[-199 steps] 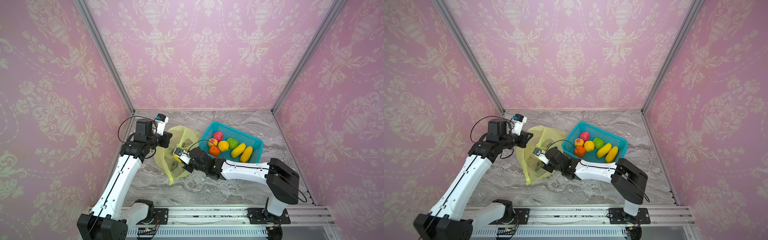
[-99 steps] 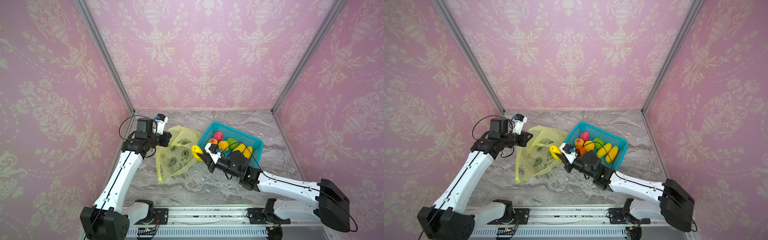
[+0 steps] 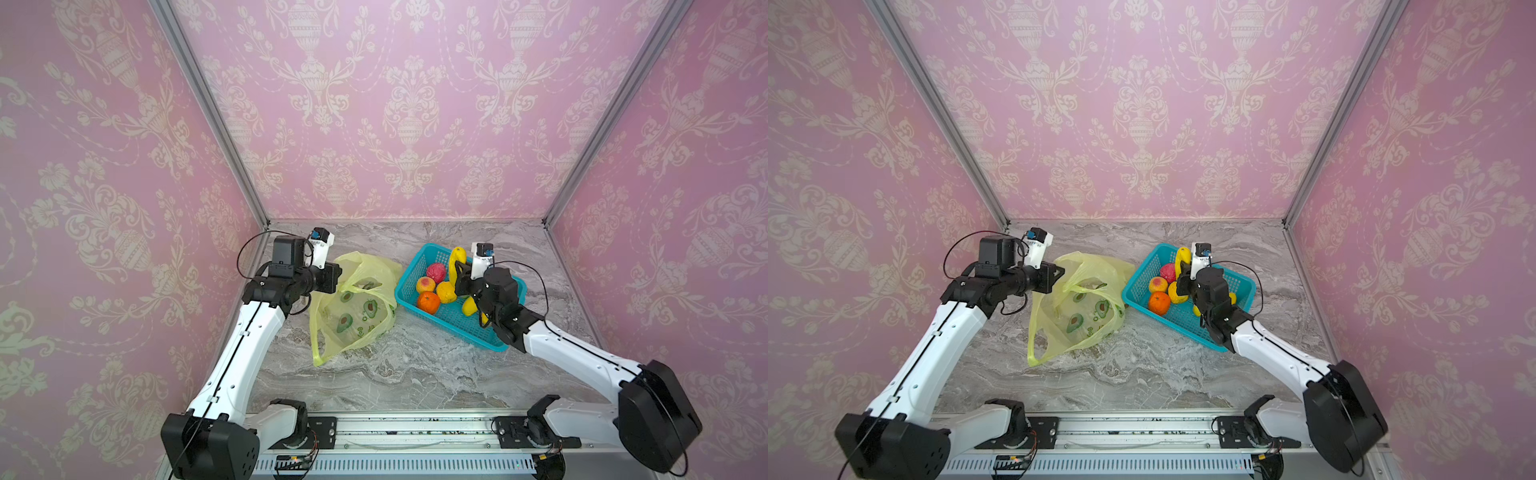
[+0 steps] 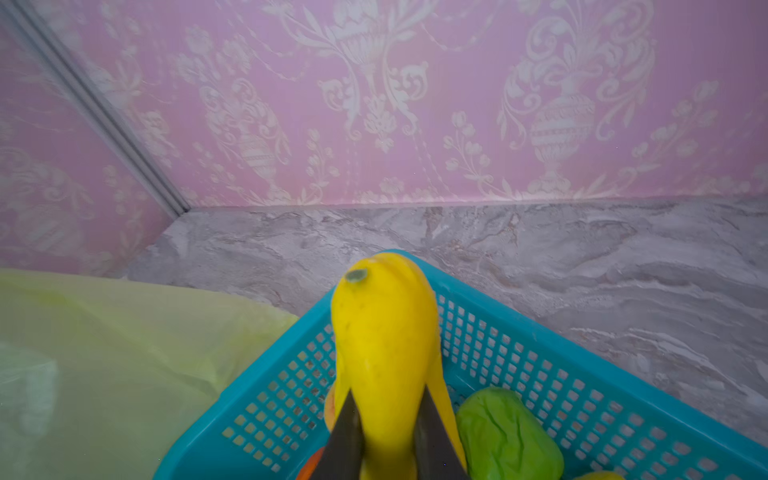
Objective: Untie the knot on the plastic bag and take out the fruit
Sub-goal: 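Lift the long yellow fruit out of the bag over the teal basket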
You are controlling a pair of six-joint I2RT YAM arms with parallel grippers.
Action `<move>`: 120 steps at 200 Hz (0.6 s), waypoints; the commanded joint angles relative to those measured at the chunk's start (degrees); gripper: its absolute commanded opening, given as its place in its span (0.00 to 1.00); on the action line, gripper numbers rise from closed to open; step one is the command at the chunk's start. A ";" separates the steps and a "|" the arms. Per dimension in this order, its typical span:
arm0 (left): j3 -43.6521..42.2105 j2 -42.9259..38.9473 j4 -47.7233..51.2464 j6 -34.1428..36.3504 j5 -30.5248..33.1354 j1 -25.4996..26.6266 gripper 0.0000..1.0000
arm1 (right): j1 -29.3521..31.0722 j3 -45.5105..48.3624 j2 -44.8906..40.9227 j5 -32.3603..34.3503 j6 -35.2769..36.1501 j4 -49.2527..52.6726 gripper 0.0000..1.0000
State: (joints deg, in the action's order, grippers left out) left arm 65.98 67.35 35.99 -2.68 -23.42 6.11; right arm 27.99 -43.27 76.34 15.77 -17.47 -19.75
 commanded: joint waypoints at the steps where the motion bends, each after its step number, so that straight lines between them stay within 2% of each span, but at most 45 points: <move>1: 1.70 0.68 1.37 -1.19 0.40 -0.65 0.00 | -1.49 -5.52 8.25 2.47 -5.60 8.37 0.00; 29: 1.72 0.74 1.50 -1.19 0.24 -0.83 0.00 | -1.76 -12.02 16.98 1.86 -5.98 12.19 0.00; 51: 1.79 0.68 1.38 -1.28 -0.04 -0.92 0.00 | -1.77 -12.76 17.97 0.73 -6.25 12.18 0.00; 88: 1.79 0.66 1.35 -1.37 -0.18 -1.10 0.00 | -1.28 -8.17 9.61 1.27 -5.90 11.23 0.00; 120: 1.71 0.68 1.36 -1.45 -0.05 -1.10 0.00 | -1.02 -7.21 1.29 1.08 -7.62 19.72 0.00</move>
State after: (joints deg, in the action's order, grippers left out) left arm 66.11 67.99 36.07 -2.96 -23.42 5.67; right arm 26.39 -51.09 83.46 16.47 -22.87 -6.13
